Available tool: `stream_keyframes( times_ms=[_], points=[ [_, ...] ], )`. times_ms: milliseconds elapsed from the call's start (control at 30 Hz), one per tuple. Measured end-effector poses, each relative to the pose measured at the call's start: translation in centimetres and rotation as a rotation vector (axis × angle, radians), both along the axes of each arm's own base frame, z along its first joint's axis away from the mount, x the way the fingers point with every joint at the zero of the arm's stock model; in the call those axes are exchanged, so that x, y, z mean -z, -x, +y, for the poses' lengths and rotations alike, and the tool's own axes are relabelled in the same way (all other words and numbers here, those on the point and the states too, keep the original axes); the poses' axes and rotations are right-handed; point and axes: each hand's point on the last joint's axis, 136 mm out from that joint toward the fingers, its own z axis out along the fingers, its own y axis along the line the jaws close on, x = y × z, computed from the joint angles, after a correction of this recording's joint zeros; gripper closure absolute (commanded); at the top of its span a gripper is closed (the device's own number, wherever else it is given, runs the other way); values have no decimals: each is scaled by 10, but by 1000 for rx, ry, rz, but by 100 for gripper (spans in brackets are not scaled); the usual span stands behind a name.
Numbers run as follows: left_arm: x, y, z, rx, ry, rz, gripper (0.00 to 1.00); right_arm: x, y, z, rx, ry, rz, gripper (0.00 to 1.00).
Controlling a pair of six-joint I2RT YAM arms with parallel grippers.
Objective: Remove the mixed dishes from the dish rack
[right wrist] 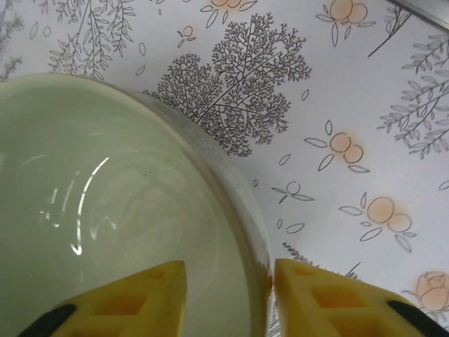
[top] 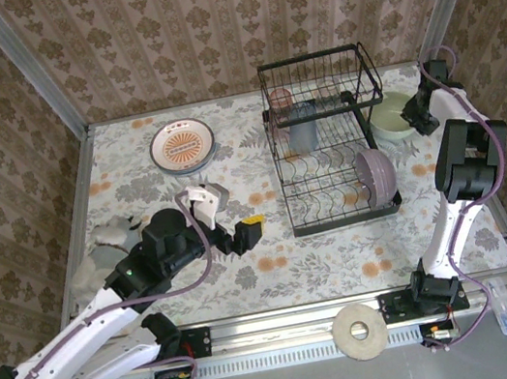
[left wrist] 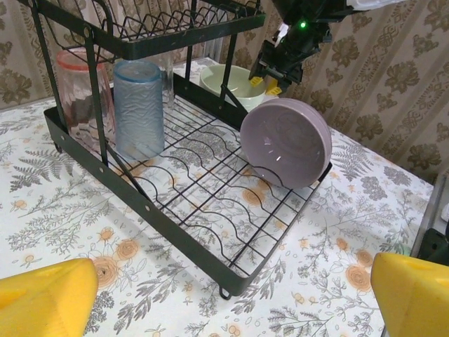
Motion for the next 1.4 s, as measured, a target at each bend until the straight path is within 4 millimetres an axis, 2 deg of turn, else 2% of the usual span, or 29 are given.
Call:
stream_keyframes(
  times_ms=[133,233,333,467,600,800,900,1033,1133,1267,1400],
  points=[
    [15,-7,-3,-16,-47,33,2,-11,-3,1,-8,1,-30,35],
    [33,-12,-9,-17,-107,77,3,-34,-1,4,-15,13,-81,25],
    [49,-19,-16,-22,-171,125,3,-70,10,9,-20,39,-154,14],
    [65,-32,-28,-44,-229,201,6,-118,39,22,-21,77,-283,5],
    [82,-52,-46,-86,-289,299,14,-141,77,46,-34,96,-376,0],
    [119,-84,-72,-162,-363,424,24,-150,121,82,-92,108,-448,0],
    [141,-94,-81,-193,-406,478,27,-156,136,94,-125,120,-478,0],
    [164,-109,-91,-238,-434,529,32,-162,149,109,-188,142,-496,0],
    [179,-117,-91,-281,-455,555,37,-159,159,119,-238,154,-487,0],
    [193,-125,-88,-334,-482,583,42,-151,164,131,-306,164,-455,0],
    [200,-132,-94,-353,-476,604,48,-137,168,141,-363,169,-410,0]
  ],
)
